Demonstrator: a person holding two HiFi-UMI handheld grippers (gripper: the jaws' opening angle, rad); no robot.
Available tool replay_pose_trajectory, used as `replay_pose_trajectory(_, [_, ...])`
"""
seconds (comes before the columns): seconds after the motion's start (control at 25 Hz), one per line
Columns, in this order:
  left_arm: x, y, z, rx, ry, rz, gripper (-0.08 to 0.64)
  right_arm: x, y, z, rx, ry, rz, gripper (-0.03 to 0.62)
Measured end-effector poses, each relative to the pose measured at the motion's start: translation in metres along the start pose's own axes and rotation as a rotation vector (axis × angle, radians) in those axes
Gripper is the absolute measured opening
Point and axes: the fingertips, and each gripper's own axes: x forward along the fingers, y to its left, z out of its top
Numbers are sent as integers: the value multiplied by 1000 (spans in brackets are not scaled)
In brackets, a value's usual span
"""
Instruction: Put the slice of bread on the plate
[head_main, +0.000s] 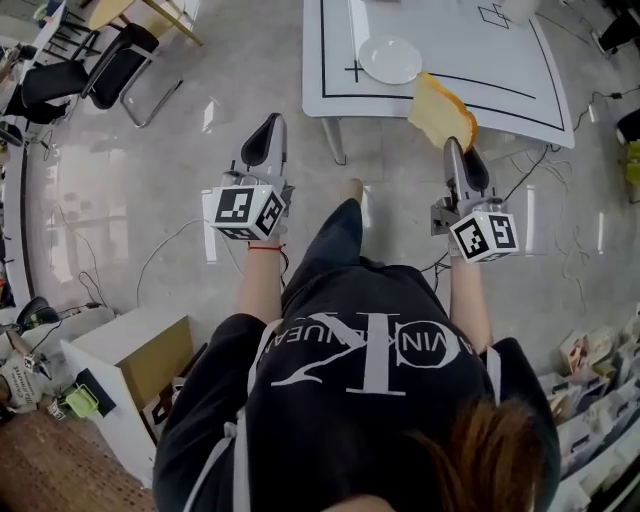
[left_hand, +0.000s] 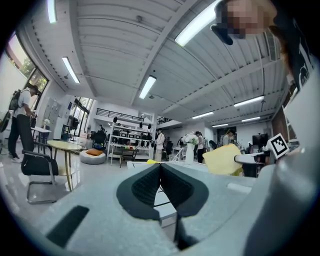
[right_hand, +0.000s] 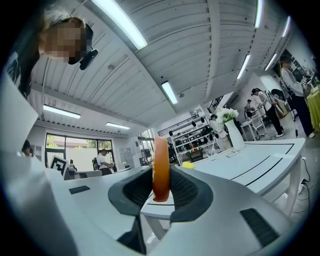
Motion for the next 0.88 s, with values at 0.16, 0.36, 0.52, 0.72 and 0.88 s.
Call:
replay_pose_trajectory(0.16, [43,8,-4,-15,19,-29,8,30,-15,-2,19,30,-14,94])
replay_pose_trajectory(0.36, [91,11,-8,-21,35,-73,8,69,-33,-11,100,83,-10,94])
replay_pose_trajectory(0.52, [119,15,-17,-25,71,-104,8,94,-44,-21,159,119,-20,94])
replay_pose_trajectory(0.72, [148,29,-21,-44,88,-117,8,123,-48,-32,215,168,-10,94])
replay_pose_trajectory(0.88, [174,31,-34,-64,115,-140,8,145,-55,-40,253,199,-10,94])
